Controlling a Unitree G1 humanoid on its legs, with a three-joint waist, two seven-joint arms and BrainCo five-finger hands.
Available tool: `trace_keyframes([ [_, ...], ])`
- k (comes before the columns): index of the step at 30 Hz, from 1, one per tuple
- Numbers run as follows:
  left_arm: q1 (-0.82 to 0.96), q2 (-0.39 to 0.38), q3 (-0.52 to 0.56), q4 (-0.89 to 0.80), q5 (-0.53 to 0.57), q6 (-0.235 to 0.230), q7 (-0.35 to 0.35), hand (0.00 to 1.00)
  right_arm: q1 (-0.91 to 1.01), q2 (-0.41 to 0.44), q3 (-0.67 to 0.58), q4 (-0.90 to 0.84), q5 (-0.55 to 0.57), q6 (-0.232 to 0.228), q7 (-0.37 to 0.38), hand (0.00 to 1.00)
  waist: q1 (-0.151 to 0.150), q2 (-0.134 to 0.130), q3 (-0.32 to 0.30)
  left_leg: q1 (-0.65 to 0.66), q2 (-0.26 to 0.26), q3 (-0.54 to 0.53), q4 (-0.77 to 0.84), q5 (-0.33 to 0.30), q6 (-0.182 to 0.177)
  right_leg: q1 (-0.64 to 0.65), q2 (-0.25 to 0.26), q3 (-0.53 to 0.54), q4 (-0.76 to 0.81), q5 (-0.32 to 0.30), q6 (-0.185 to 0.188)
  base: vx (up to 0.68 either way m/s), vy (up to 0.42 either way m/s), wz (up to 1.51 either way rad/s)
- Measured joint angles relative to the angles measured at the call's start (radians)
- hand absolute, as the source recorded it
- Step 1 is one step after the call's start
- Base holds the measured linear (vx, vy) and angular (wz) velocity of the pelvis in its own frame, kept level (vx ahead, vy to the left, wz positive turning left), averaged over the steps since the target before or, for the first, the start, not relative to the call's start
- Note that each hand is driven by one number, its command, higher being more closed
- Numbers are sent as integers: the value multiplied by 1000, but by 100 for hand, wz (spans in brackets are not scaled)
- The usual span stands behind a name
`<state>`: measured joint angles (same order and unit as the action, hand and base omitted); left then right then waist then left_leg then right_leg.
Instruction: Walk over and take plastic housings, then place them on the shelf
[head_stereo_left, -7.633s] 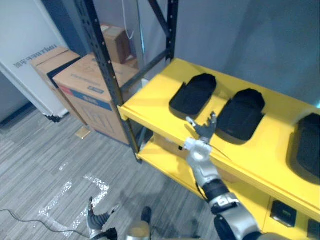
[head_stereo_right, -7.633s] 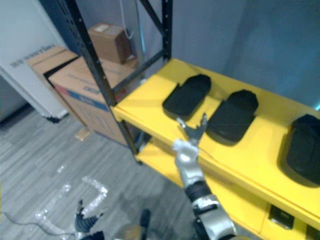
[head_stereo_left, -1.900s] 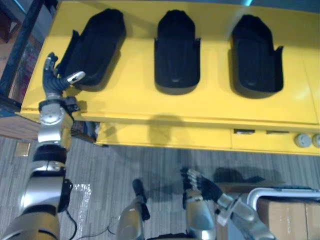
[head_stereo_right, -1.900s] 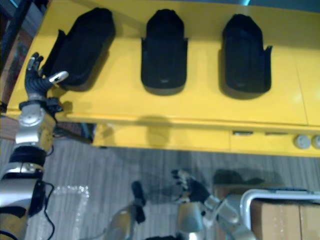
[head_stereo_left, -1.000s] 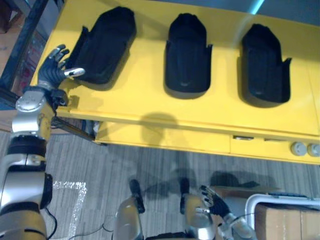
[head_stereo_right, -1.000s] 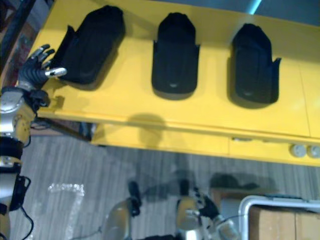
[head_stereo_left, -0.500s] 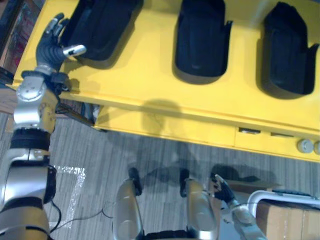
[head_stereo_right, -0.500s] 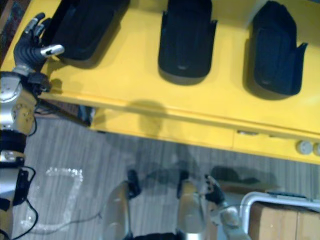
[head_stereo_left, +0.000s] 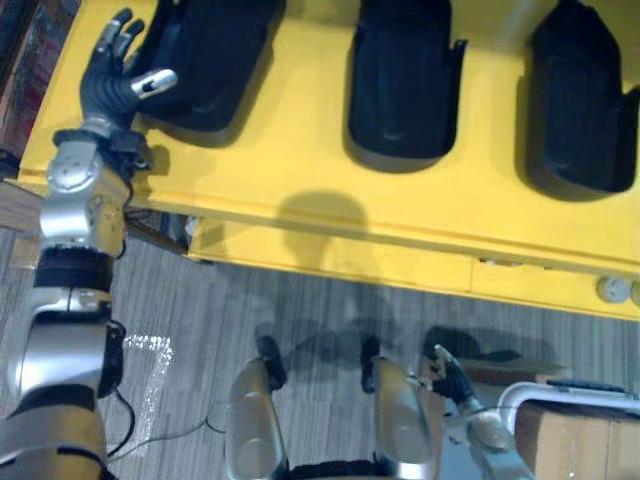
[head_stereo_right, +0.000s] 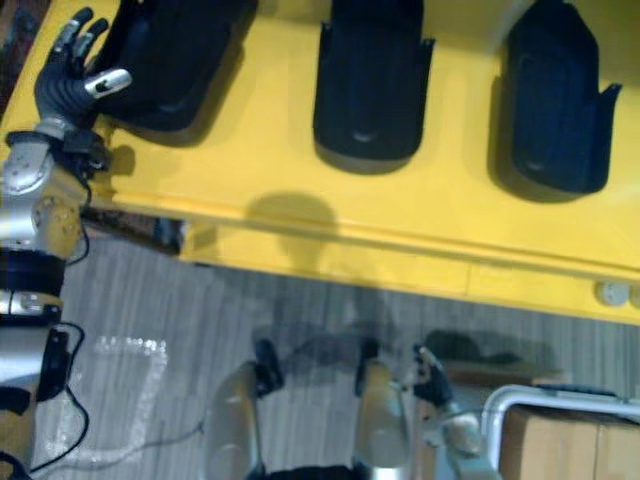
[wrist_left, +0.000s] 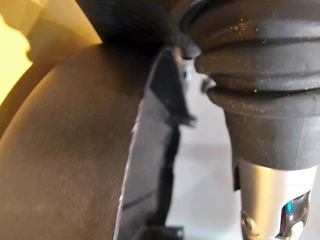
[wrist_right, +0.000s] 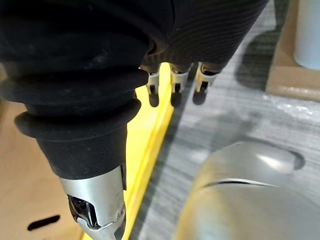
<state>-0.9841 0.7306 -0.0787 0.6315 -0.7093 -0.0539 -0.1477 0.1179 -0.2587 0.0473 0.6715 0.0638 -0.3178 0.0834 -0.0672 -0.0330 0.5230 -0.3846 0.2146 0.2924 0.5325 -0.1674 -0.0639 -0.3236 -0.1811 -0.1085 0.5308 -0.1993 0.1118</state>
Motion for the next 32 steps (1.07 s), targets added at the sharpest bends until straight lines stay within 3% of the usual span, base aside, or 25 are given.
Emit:
trace_keyframes([
  [12,10,0,8,-30,4,18,-27,0,1,0,-6,4,0,0,1,0,3,0,0,3,-5,-4,-8,8,5,8,-3,-10,0,-1,0,6,-11,2],
  [14,24,-1,30,-31,5,18,-9,0,1,0,-7,12,0,0,0,0,0,1,0,14,-17,-3,-27,16,6,13,-11,-14,-2,-1,0,6,-24,7],
  [19,66,-1,45,-30,66,8,109,0,19,17,-6,23,1,0,-3,0,-1,3,-2,72,-24,-7,-67,26,-1,77,-9,-26,-42,0,1,3,-16,3],
  [22,85,0,118,-30,201,-63,248,0,42,32,-6,23,4,-1,-21,0,-3,3,-3,129,-35,-5,-116,41,-7,135,-5,-28,-100,14,6,17,-5,-1],
  [24,89,6,154,-31,330,-153,381,0,59,47,-6,25,11,0,-30,0,-2,3,-23,167,-44,1,-159,56,-9,181,10,-30,-162,40,8,89,-18,-5],
  [25,96,6,157,-34,345,-174,407,0,62,53,-8,29,18,2,-35,0,-3,2,-33,178,-47,4,-172,60,-8,193,11,-30,-178,46,7,100,-10,-6],
  [27,196,-6,160,-109,438,-226,484,0,69,82,-37,65,43,22,-42,0,-5,0,-111,216,-59,20,-220,64,-8,239,11,-29,-254,69,14,136,14,-9],
  [28,226,-20,167,-135,466,-237,498,0,76,86,-45,71,44,31,-42,0,-6,2,-133,226,-62,21,-229,64,-8,255,10,-30,-276,75,17,205,30,-5],
  [30,373,-118,215,-289,534,-275,534,0,89,114,-97,138,44,104,-45,0,-2,1,-217,297,-80,18,-275,65,-8,353,7,-49,-364,95,19,233,36,8],
  [32,449,-163,239,-355,540,-275,538,0,91,128,-136,178,41,140,-51,0,0,3,-254,330,-89,15,-300,66,-10,396,5,-60,-401,100,18,117,8,9],
])
